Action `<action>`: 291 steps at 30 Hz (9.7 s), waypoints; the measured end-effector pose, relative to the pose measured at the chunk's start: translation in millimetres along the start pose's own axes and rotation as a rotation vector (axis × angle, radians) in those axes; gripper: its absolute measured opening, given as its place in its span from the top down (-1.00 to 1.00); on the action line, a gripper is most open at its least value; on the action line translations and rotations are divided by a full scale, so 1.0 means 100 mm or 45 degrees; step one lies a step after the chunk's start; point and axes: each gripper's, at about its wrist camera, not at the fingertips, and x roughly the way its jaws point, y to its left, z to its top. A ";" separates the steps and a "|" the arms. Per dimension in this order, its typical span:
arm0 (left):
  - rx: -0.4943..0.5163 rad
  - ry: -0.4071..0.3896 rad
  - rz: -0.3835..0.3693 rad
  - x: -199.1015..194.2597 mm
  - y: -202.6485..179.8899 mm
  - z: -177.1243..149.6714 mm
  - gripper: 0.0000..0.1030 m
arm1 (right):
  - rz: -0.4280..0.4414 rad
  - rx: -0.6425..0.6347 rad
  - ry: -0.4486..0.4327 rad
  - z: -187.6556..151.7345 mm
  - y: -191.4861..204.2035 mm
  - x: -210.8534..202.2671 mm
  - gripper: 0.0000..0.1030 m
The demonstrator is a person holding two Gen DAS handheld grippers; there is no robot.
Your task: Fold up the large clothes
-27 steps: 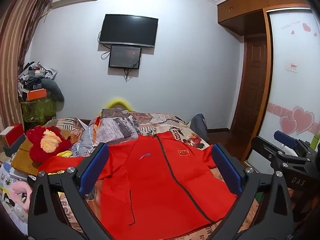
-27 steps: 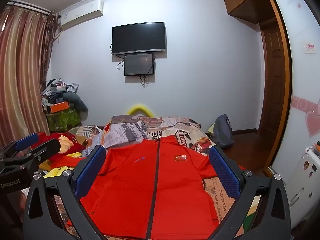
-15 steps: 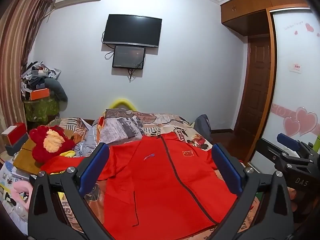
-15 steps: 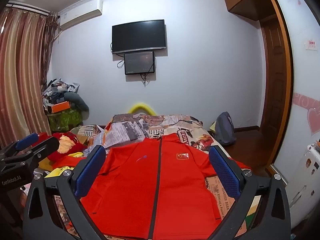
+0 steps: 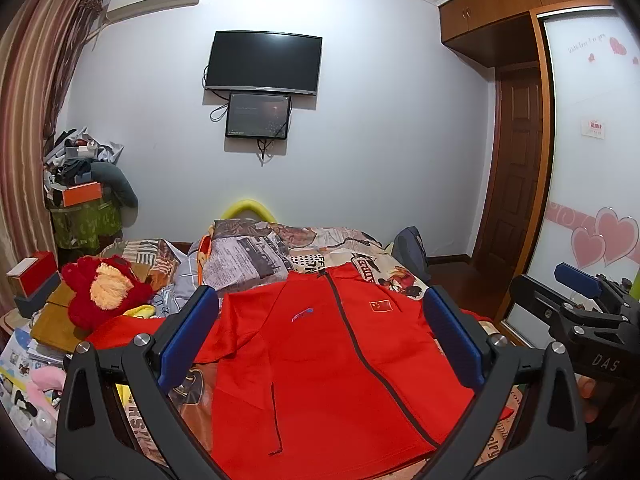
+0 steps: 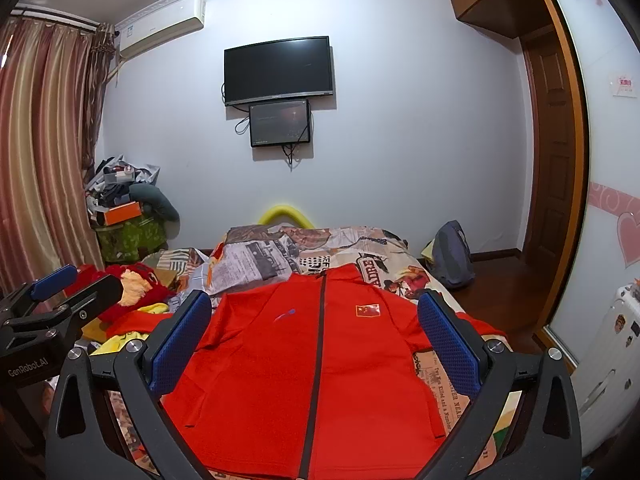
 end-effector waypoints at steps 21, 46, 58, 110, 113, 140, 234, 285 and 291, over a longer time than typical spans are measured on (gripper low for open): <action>0.022 0.005 -0.001 0.01 -0.09 0.03 -0.99 | 0.006 0.014 0.004 0.01 -0.03 -0.02 -0.99; -0.051 0.063 0.015 0.14 0.04 -0.03 -0.99 | 0.008 -0.006 0.026 0.03 -0.02 0.00 -0.99; -0.033 0.050 0.042 0.13 0.03 -0.03 -0.99 | 0.015 -0.003 0.041 0.04 -0.02 0.03 -0.99; -0.928 0.914 0.141 2.43 3.78 -1.27 -0.74 | 0.021 -0.110 0.604 -0.35 -0.12 2.78 -0.99; -1.008 0.912 0.150 2.47 3.92 -1.40 -0.74 | 0.048 -0.115 0.681 -0.48 -0.08 2.90 -0.99; -0.568 0.515 0.575 2.88 3.52 -0.04 0.96 | 0.050 -0.163 0.661 -0.41 -0.28 2.76 -0.99; -0.245 1.234 0.196 4.12 2.40 -1.82 -0.61 | 0.136 -0.174 0.521 0.48 -0.58 3.44 0.89; 0.150 0.986 0.109 3.64 0.95 -0.79 -0.61 | -0.084 0.212 0.759 -0.34 -2.40 2.05 -0.30; 0.196 0.830 0.007 3.71 0.43 -0.41 -0.61 | -0.156 0.308 0.736 -0.39 -2.80 2.05 -0.40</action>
